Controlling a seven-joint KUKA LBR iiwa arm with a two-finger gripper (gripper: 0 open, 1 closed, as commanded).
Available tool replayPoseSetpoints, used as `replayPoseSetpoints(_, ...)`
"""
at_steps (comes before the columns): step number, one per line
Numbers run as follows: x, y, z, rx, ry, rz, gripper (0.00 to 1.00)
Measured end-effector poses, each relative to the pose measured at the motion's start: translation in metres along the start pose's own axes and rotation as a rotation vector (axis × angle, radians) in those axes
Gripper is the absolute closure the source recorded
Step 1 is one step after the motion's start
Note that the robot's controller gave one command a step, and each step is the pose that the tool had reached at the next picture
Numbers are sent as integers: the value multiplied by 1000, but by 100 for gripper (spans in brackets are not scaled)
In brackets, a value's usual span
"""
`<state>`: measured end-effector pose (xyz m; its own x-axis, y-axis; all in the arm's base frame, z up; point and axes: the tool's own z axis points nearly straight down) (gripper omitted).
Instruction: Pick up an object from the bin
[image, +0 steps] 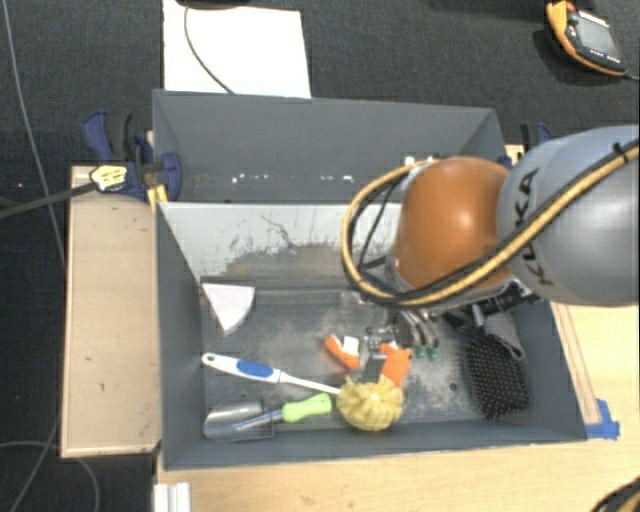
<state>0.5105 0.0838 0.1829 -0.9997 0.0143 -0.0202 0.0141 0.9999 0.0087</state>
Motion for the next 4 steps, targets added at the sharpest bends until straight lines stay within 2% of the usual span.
replayPoseSetpoints(1,0,0,0,0,0,0,0)
replayPoseSetpoints(2,26,-42,46,2,4,-3,0)
replayPoseSetpoints(3,-26,-66,33,-3,-17,5,0)
replayPoseSetpoints(4,-9,-65,42,-3,-15,11,0)
